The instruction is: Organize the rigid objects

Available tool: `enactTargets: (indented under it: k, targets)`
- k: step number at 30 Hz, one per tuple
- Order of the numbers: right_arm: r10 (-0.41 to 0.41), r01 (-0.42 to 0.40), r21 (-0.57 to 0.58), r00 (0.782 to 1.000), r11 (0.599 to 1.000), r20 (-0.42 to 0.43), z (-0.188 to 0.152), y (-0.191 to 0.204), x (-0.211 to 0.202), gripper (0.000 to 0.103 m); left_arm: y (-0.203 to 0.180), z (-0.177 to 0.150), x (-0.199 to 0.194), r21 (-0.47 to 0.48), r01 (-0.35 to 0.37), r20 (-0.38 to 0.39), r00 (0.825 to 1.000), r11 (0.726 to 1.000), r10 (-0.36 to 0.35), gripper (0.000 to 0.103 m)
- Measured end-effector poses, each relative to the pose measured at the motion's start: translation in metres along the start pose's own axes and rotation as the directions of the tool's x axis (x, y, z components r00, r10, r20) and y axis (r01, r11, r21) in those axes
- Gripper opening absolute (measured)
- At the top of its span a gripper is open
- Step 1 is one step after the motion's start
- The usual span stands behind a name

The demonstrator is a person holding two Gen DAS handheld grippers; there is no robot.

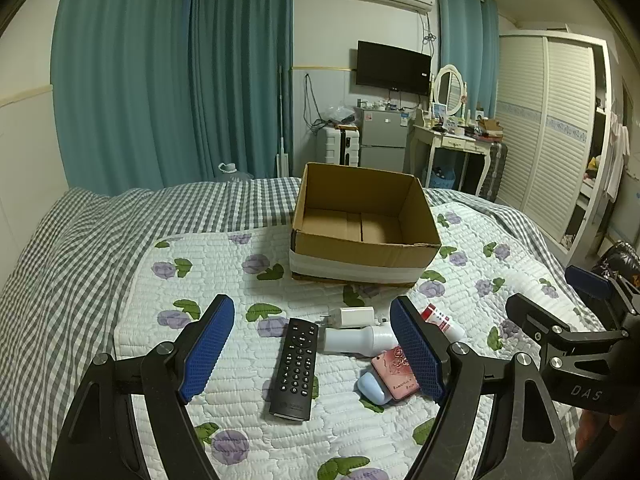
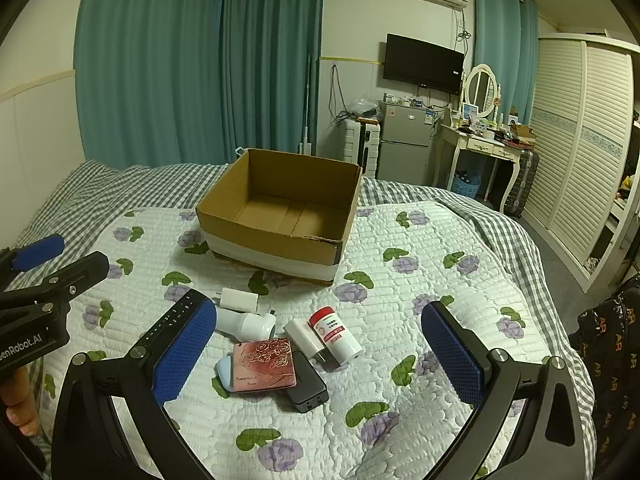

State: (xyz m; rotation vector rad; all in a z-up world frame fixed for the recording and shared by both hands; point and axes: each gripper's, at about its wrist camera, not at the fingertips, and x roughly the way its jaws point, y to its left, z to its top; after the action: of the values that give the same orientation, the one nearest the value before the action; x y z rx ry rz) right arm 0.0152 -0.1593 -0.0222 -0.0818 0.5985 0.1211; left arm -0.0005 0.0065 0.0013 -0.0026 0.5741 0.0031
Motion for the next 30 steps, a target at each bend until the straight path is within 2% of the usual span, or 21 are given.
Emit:
enactTargets:
  k: [30]
  targets:
    - [0.007, -0.007, -0.008, 1.000, 1.000, -0.003, -0.0024, 0.0025, 0.0015, 0.103, 0.0024, 0.0000, -0.0007, -0.005, 0.001, 0.001, 1.000, 1.000, -0.001, 0.083]
